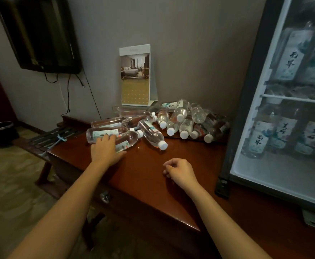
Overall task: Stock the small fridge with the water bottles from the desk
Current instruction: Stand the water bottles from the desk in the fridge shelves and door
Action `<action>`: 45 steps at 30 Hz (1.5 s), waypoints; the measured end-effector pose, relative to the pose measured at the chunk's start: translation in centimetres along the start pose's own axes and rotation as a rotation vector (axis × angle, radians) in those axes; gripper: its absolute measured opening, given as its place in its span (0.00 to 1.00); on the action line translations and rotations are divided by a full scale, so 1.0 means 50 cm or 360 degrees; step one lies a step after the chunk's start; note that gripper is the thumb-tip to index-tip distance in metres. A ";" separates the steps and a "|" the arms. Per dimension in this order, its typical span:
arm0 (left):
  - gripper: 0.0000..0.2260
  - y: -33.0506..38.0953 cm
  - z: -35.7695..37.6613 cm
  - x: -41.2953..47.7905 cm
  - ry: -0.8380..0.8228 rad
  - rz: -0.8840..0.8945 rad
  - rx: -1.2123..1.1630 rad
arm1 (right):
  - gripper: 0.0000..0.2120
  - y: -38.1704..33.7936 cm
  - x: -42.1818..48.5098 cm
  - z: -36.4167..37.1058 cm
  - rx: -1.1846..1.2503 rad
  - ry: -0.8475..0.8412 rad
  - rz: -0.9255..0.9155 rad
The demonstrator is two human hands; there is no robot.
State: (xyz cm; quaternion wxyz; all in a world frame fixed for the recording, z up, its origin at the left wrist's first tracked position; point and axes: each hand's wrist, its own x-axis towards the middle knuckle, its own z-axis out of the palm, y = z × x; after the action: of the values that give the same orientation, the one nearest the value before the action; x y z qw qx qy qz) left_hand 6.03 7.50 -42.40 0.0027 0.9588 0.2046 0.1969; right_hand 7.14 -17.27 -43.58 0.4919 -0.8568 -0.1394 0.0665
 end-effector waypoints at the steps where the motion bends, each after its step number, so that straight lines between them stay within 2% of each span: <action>1: 0.30 0.001 -0.004 0.004 0.0011 0.0004 -0.0011 | 0.11 0.000 0.000 0.001 0.0001 -0.0002 0.0005; 4: 0.25 0.006 -0.015 0.012 -0.0010 0.0038 -0.0135 | 0.11 -0.001 -0.004 0.001 0.0061 -0.0005 0.0021; 7: 0.16 0.011 -0.031 0.012 -0.0059 -0.0022 -0.0488 | 0.10 -0.004 -0.011 -0.003 0.0117 0.0001 0.0041; 9: 0.10 0.015 -0.039 0.008 -0.0119 -0.0161 -0.0751 | 0.10 -0.007 -0.016 -0.006 0.0139 -0.0011 0.0062; 11: 0.12 0.020 -0.040 0.000 -0.0340 -0.0313 -0.1074 | 0.10 -0.011 -0.019 -0.007 0.0171 -0.0026 0.0078; 13: 0.17 0.032 -0.039 -0.016 -0.0699 -0.0438 -0.1414 | 0.10 -0.013 -0.023 -0.006 0.0220 -0.0038 0.0099; 15: 0.25 0.051 -0.037 -0.033 -0.0916 -0.0543 -0.1553 | 0.10 -0.017 -0.025 -0.002 0.0286 -0.0043 0.0131; 18: 0.31 0.097 -0.036 -0.058 -0.0897 -0.0567 -0.1455 | 0.10 -0.024 -0.024 0.006 0.0480 -0.0034 0.0219; 22: 0.37 0.148 -0.029 -0.097 -0.0713 -0.0565 -0.1267 | 0.15 -0.036 -0.023 0.010 0.0823 -0.0081 0.0381; 28: 0.28 0.175 -0.045 -0.168 -0.0679 -0.0172 -0.1241 | 0.14 -0.034 -0.040 0.005 0.1147 -0.0155 0.0368; 32: 0.27 0.183 -0.058 -0.188 -0.0733 0.0026 -0.1536 | 0.15 -0.013 -0.068 -0.014 0.1312 -0.0193 0.0258; 37: 0.22 0.216 -0.055 -0.212 -0.0831 0.0145 -0.2037 | 0.29 0.007 -0.092 -0.049 0.1370 -0.0157 0.0133; 40: 0.24 0.237 -0.047 -0.224 -0.0865 0.0125 -0.2212 | 0.35 0.021 -0.102 -0.074 0.1406 -0.0110 0.0079; 45: 0.30 0.268 -0.048 -0.239 -0.0935 0.0150 -0.2388 | 0.38 0.039 -0.119 -0.103 0.1358 -0.0032 -0.0011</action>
State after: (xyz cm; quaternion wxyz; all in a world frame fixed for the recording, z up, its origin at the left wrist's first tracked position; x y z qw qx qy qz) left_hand 0.36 -9.63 -43.55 0.6911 0.7218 -0.0317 0.0216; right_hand 3.12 -24.23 -42.79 0.8011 -0.5754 -0.1071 0.1248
